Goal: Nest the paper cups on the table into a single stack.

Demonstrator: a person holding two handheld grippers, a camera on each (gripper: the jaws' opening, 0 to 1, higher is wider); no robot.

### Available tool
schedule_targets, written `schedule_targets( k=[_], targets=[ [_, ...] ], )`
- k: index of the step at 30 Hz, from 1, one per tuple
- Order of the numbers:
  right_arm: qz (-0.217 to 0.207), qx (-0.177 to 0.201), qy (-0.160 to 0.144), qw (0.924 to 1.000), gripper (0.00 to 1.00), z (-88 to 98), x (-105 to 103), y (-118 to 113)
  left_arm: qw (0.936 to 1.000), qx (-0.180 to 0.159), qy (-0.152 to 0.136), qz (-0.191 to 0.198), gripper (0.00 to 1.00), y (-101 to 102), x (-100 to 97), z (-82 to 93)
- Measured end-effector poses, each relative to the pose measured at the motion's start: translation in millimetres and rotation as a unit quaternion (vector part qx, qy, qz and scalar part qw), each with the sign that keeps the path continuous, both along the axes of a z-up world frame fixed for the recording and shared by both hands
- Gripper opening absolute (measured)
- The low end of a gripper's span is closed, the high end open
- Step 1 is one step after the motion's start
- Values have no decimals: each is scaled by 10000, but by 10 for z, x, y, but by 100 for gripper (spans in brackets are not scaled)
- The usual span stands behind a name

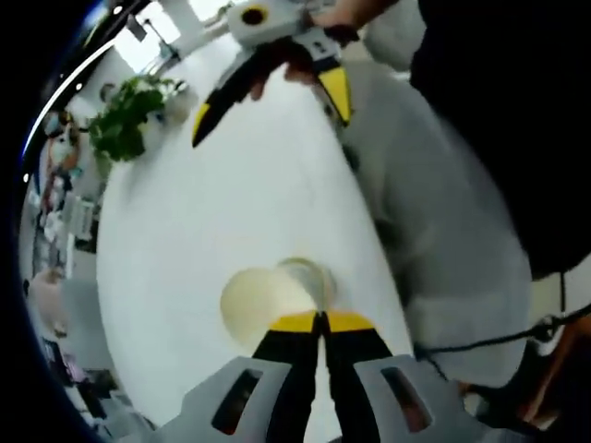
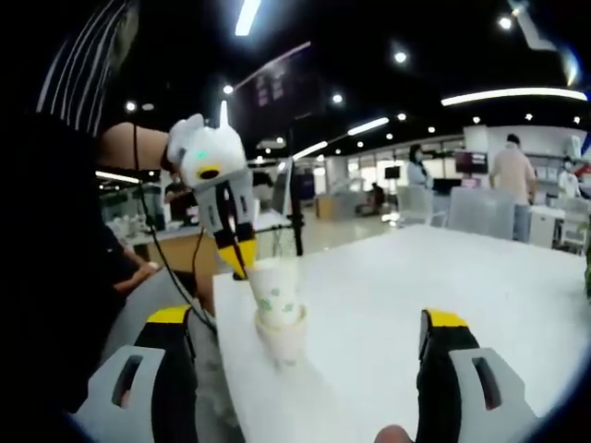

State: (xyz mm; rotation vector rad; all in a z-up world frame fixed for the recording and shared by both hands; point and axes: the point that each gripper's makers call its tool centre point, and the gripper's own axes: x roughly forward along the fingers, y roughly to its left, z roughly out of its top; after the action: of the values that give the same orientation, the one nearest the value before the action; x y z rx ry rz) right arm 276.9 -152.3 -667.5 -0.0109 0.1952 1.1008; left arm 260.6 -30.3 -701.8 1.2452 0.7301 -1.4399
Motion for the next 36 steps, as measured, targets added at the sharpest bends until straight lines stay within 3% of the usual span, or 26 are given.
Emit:
schedule_targets(
  k=[16,22,28,30,36],
  targets=[
    [-163,36,144,9998,98,-39,-35,-127,9992,264,294,91,0,-75,-33,-320],
    [-182,126,178,9996,98,-20,-53,-105,9980,276,437,366,1,-69,10,-385],
    [-205,113,215,9995,98,-44,-79,-131,9978,369,483,275,1,-58,-21,-475],
    [-240,77,194,9995,98,-54,-72,-148,9978,177,548,320,4,-99,-45,-483],
    [-297,145,263,9991,98,-49,-83,-177,9971,181,561,485,15,-55,-60,-529]
  ],
)
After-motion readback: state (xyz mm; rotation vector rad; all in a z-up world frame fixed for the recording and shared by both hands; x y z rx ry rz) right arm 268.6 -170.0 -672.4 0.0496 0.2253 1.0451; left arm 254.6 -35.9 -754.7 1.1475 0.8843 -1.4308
